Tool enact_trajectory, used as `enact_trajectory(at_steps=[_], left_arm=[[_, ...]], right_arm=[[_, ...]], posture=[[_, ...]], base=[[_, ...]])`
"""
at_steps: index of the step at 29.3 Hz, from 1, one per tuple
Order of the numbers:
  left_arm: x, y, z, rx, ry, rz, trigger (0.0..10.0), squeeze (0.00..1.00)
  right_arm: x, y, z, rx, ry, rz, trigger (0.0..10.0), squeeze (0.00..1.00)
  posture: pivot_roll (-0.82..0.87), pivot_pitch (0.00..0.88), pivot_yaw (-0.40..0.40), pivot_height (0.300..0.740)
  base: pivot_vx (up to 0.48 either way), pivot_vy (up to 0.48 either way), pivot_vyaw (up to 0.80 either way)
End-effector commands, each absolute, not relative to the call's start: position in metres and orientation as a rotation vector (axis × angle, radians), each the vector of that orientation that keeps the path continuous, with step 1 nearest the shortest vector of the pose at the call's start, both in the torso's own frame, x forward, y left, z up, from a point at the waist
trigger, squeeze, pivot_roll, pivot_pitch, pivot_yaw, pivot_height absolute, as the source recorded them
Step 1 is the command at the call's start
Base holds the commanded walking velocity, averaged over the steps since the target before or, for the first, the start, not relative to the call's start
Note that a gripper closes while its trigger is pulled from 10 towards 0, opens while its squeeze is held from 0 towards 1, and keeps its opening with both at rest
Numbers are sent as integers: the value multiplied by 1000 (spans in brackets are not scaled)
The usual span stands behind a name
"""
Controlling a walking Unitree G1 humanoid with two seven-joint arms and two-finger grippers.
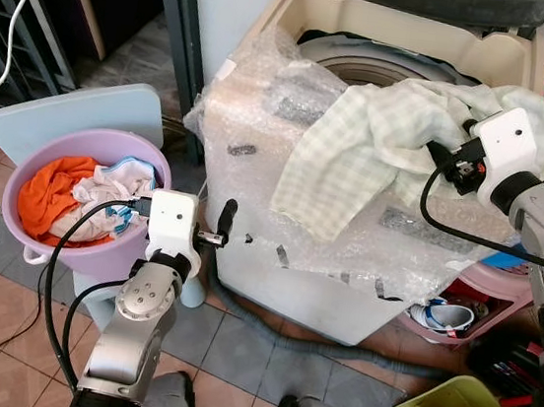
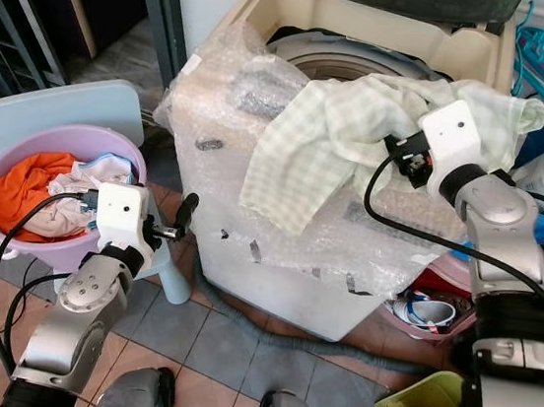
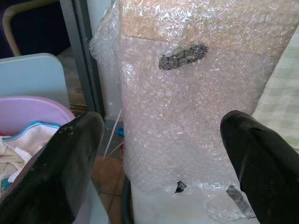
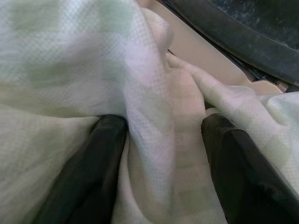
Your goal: Clothes washing
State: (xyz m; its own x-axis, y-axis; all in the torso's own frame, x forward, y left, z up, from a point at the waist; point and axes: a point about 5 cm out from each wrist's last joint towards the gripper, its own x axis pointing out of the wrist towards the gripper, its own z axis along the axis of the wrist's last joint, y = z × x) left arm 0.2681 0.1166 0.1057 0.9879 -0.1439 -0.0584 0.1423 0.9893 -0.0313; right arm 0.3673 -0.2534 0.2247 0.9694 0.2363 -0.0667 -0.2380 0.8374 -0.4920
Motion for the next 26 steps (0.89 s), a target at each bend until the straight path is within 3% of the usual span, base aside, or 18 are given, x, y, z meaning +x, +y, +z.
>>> enact_trajectory(at_steps=[1,5,8,10,11,12,13,14,17,19,26], left_arm=[[269,114,106,-21,62,-149,10000,0],[272,111,107,-22,58,-159,10000,0],[272,112,108,-24,55,-141,10000,0],[272,113,107,-26,59,-136,10000,0],[271,112,106,-26,59,-134,10000,0],[270,112,106,-26,59,-134,10000,0],[270,111,106,-25,60,-134,10000,0],[269,112,106,-24,61,-132,10000,0],[269,114,105,-23,62,-128,10000,0],[268,116,104,-23,66,-123,10000,0],[268,108,104,-29,67,-154,10000,0]], right_arm=[[380,-248,236,-530,-26,204,0,0],[395,-226,258,-518,-114,191,0,0],[403,-187,300,-388,-339,244,0,0],[404,-177,302,-401,-357,279,0,0],[405,-171,299,-427,-359,301,1373,0],[405,-171,296,-439,-350,305,8784,0],[404,-172,290,-465,-342,320,10000,529],[399,-175,286,-511,-361,352,10000,1000],[393,-178,284,-516,-361,450,10000,1000],[372,-190,282,-497,-329,668,10000,1000],[334,-206,262,-492,-192,883,10000,1000]], posture=[[-30,96,20,740],[-28,93,16,740],[-18,89,5,740],[-17,90,3,740],[-13,91,2,740],[-13,91,1,740],[-11,93,-1,740],[-9,95,-2,740],[-11,95,-4,740],[-21,98,-1,740],[-41,101,17,740]], base=[[0,0,0],[0,0,0],[0,0,0],[0,0,0],[0,0,0],[0,0,0],[0,0,0],[0,0,0],[0,0,0],[0,0,0],[0,0,0]])
